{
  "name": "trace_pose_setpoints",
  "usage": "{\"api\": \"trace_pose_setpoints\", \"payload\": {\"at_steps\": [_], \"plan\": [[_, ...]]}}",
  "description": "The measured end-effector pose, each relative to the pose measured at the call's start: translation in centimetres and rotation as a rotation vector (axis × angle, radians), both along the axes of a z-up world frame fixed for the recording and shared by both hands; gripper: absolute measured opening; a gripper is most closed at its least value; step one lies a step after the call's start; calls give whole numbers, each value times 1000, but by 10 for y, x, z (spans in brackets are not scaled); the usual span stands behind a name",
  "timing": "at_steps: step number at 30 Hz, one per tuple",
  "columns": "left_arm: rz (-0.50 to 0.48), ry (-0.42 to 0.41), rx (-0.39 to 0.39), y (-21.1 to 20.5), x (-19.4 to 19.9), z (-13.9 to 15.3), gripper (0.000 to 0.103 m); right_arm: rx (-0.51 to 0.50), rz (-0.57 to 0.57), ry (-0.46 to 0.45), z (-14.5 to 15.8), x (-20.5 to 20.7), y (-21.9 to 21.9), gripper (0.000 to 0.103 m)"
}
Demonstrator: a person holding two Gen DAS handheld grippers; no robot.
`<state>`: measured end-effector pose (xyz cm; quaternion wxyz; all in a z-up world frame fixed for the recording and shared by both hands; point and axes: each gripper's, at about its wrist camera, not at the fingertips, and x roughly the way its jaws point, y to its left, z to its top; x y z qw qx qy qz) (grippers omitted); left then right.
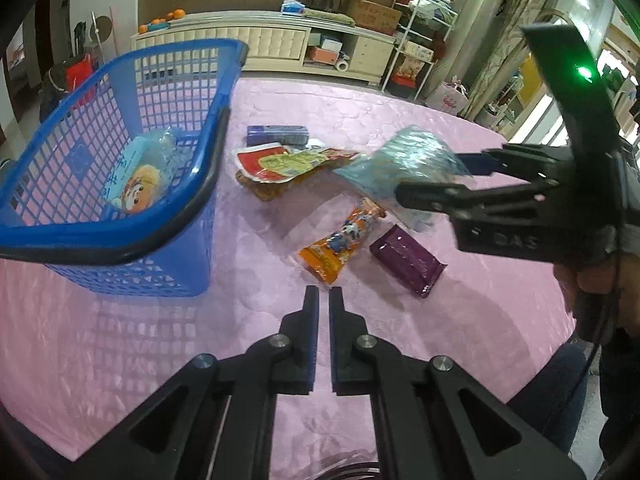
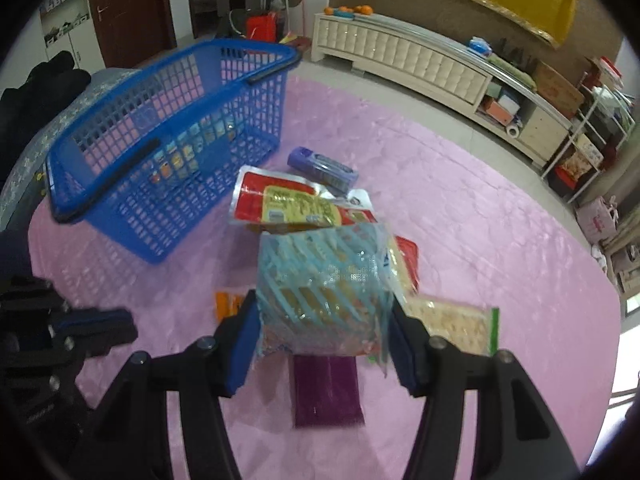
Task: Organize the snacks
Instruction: 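Grasp another blue striped bag with the right tool, then grasp the purple packet with left tool while right tool holds the blue striped bag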
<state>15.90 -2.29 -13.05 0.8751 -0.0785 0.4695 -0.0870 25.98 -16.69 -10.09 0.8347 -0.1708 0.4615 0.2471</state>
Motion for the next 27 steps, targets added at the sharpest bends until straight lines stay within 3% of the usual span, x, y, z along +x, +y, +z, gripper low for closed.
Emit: {"api": "trace_pose_setpoints", "payload": {"at_steps": [3, 5, 7, 18, 24, 27], "plan": [[-14, -8, 12, -6, -1, 6, 7, 25, -40, 1, 5, -10, -17, 63], [-13, -8, 8, -11, 1, 7, 27, 40, -65, 2, 7, -16, -29, 63], [-4, -9, -6, -14, 4, 8, 35, 53, -86, 0, 9, -21, -41, 63], [19, 67, -56, -52, 32, -1, 42, 108, -191, -8, 5, -24, -99, 63], [120, 156, -166, -70, 56, -13, 67, 140, -240, -3, -3, -22, -122, 63], [192, 186, -183, -75, 70, -23, 74, 84, -236, -39, -9, -23, -123, 63]]}}
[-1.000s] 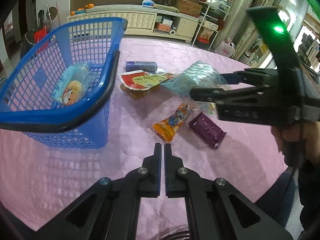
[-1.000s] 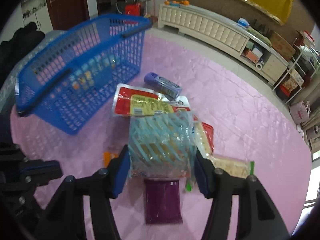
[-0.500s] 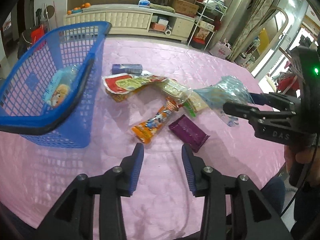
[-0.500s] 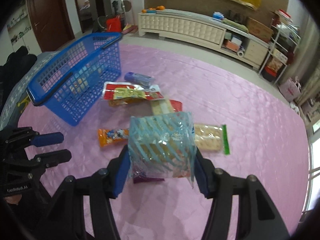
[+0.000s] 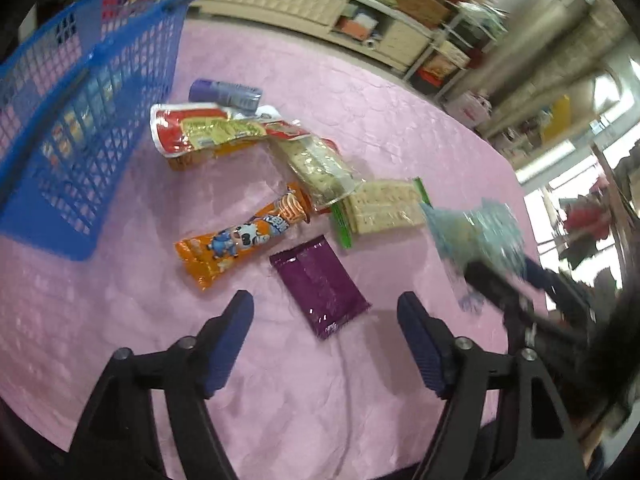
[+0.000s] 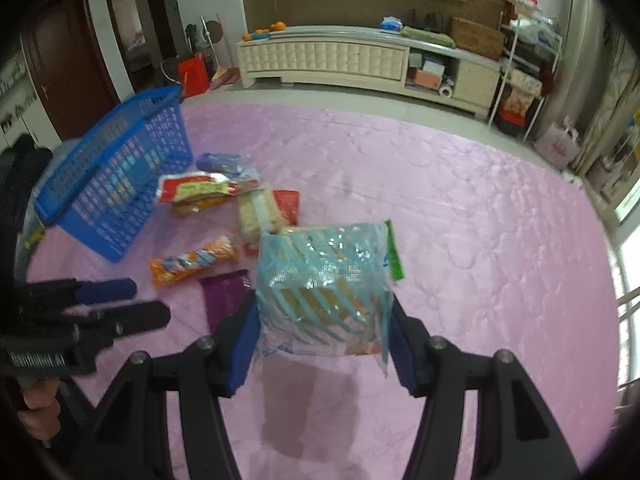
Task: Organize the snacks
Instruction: 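Grasp the purple packet with left tool while right tool holds the blue striped bag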
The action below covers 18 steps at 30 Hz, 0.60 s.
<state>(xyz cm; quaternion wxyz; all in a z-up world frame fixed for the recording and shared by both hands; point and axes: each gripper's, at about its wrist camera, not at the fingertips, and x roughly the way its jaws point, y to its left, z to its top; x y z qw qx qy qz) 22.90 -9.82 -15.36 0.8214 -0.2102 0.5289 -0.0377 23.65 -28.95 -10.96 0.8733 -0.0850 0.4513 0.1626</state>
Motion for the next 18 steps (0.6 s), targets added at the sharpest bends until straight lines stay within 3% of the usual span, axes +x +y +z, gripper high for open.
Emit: {"api": "trace_pose_setpoints", "payload": {"at_steps": [8, 18], "plan": [[86, 114, -44, -9, 25, -27, 79, 49, -19, 29, -18, 8, -23, 64], [167, 242, 90, -26, 52, -53, 79, 123, -52, 68, -41, 17, -49, 64]]}}
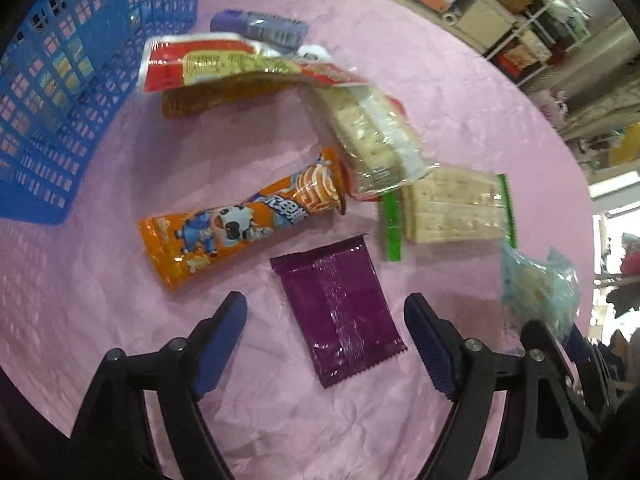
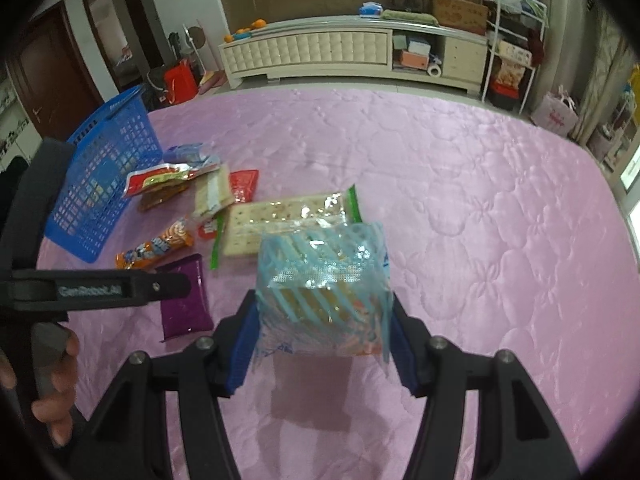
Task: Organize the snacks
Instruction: 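Grasp the purple packet with left tool while right tool holds the blue striped bag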
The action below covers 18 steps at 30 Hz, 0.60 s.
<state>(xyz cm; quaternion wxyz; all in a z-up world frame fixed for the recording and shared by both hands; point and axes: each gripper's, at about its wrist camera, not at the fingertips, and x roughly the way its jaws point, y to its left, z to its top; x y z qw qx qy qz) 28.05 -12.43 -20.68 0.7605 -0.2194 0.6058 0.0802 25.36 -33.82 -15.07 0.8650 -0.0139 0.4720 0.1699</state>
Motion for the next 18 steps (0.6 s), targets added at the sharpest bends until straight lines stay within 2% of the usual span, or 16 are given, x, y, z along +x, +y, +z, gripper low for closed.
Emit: {"api": "trace_pose_setpoints", "payload": {"at_steps": [7, 13, 16, 18], "plan": [[-23, 16, 132, -20, 19, -3, 81, 37, -12, 18, -12, 5, -8, 64], [-110, 46, 220, -34, 28, -9, 81, 64, -31, 16, -14, 2, -15, 64], [-162, 47, 228, -47, 35, -9, 81, 63, -32, 15, -13, 0, -15, 64], [-182, 44, 226, -48, 33, -8, 76, 61, -32, 16, -12, 0, -16, 64]]}}
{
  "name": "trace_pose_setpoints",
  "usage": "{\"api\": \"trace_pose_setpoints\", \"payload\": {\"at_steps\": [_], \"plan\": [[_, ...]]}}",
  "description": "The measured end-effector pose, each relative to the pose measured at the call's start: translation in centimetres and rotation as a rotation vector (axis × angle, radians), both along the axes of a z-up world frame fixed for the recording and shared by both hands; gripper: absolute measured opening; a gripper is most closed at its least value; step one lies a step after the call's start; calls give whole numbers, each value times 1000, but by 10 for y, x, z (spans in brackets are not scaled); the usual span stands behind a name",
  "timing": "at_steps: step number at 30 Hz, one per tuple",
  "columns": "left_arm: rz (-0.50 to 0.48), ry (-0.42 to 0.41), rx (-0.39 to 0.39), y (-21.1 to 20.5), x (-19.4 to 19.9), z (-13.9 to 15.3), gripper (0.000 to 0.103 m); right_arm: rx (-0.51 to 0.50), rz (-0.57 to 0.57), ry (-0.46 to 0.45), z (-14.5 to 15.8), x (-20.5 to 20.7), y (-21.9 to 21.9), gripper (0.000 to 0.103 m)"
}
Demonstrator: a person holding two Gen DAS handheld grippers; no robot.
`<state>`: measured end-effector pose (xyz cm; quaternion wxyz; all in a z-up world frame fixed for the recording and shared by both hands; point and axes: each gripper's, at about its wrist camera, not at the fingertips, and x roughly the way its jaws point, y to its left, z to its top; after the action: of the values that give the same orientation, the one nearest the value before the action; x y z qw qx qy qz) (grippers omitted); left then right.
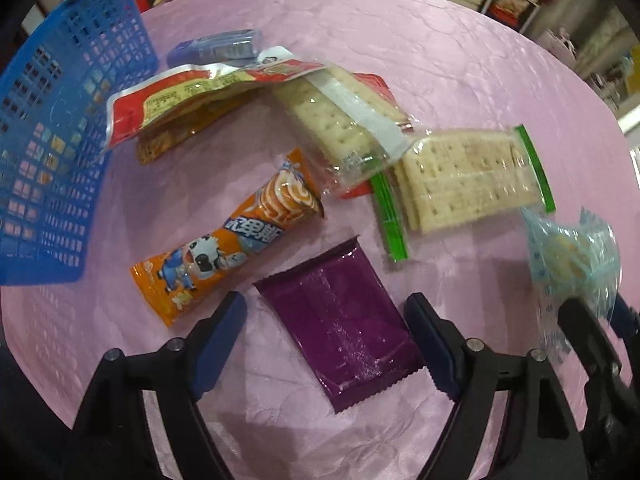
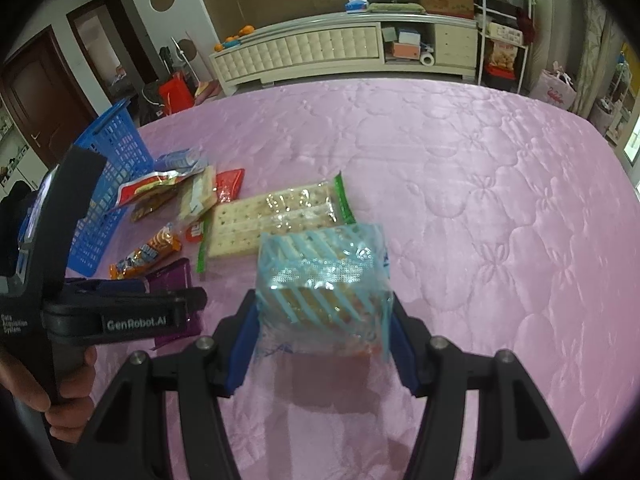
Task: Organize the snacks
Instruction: 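Grasp the purple packet with left tool while right tool holds the blue striped bag, then carry the purple packet and blue striped bag over the basket with both tools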
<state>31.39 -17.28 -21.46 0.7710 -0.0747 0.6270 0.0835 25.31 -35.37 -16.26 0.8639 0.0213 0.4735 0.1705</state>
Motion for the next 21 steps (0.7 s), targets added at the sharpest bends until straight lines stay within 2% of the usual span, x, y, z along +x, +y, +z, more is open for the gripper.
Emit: {"api": "trace_pose_setpoints", "payload": {"at_steps": [2, 4, 7, 11, 13, 21], "plan": [[-20, -4, 1, 1, -8, 3, 60, 3, 0, 3, 1, -1, 1, 64], [-69, -7, -1, -1, -18, 6, 54, 8, 0, 4, 3, -4, 3, 64], [-146, -25, -19, 0, -32, 9, 53, 7, 1, 7, 4, -7, 8, 64], [-200, -61, -61, 4, -48, 13, 53, 3, 7, 11, 8, -13, 14, 64], [-218, -77, -56, 9, -56, 16, 53, -2, 8, 13, 10, -17, 19, 64], [-245, -175, -78, 39, -80, 60, 53, -23, 20, -5, 34, -28, 41, 64]]}}
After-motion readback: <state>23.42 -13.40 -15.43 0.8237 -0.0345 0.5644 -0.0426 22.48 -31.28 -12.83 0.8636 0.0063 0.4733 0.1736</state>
